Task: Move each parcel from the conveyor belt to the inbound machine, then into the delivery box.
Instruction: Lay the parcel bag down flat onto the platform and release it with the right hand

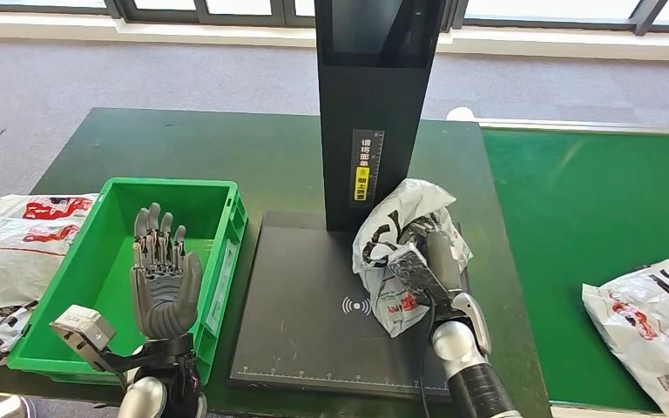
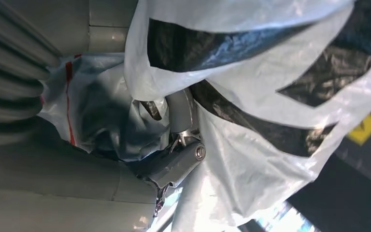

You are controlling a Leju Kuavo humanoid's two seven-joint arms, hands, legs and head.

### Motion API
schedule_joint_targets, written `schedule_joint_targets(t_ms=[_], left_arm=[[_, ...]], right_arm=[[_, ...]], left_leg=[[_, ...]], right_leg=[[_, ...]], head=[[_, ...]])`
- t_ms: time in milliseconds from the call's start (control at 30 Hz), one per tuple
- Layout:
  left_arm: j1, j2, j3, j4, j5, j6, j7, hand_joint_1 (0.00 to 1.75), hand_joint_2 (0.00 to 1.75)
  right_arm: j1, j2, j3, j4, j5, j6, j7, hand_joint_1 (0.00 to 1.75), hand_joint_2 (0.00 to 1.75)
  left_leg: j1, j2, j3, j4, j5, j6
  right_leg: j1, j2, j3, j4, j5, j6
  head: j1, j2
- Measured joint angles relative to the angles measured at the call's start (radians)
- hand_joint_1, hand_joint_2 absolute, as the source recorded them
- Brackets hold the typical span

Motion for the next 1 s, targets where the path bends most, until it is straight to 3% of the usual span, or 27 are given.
schedule_joint_targets(t_ms=[67,233,400,633,767,1000], left_arm=[[0.005,0.003,0.000,-0.002,0.000,0.000,0.000,0.00,1.75],[0.007,0.009,-0.001,-0.004,0.001,-0.006,0.000,0.00,1.75],[0.007,0.013,-0.002,-0.004,0.001,-0.007,0.000,0.00,1.75],[0.005,0.014,-0.002,-0.003,0.001,-0.013,0.000,0.00,1.75],[0.003,0.013,-0.002,-0.002,0.001,-0.015,0.000,0.00,1.75],[0.004,0.013,-0.001,-0.005,-0.002,-0.013,0.000,0.00,1.75]], right_arm=[[-0.003,-0.001,0.002,0.015,-0.042,0.055,-0.015,0.00,0.00],[-0.010,-0.009,0.002,0.044,-0.270,0.364,-0.074,0.00,0.00],[-0.012,-0.015,0.002,0.064,-0.313,0.435,-0.087,0.00,0.00],[-0.052,-0.020,0.002,0.127,-0.508,0.706,-0.059,0.00,0.00],[-0.087,-0.020,0.002,0.173,-0.556,0.738,-0.038,0.00,0.00],[-0.130,-0.020,0.002,0.235,-0.554,0.645,-0.027,0.00,0.00]], left_leg=[[0.000,0.000,0.000,0.000,0.000,0.000],[0.000,0.000,0.000,0.000,0.000,0.000],[0.000,0.000,0.000,0.000,0.000,0.000],[0.000,0.000,0.000,0.000,0.000,0.000],[0.000,0.000,0.000,0.000,0.000,0.000],[0.000,0.000,0.000,0.000,0.000,0.000]], right_leg=[[0.000,0.000,0.000,0.000,0.000,0.000],[0.000,0.000,0.000,0.000,0.000,0.000],[0.000,0.000,0.000,0.000,0.000,0.000],[0.000,0.000,0.000,0.000,0.000,0.000],[0.000,0.000,0.000,0.000,0.000,0.000],[0.000,0.000,0.000,0.000,0.000,0.000]], head=[[0.000,0.000],[0.000,0.000],[0.000,0.000],[0.000,0.000],[0.000,0.000],[0.000,0.000]])
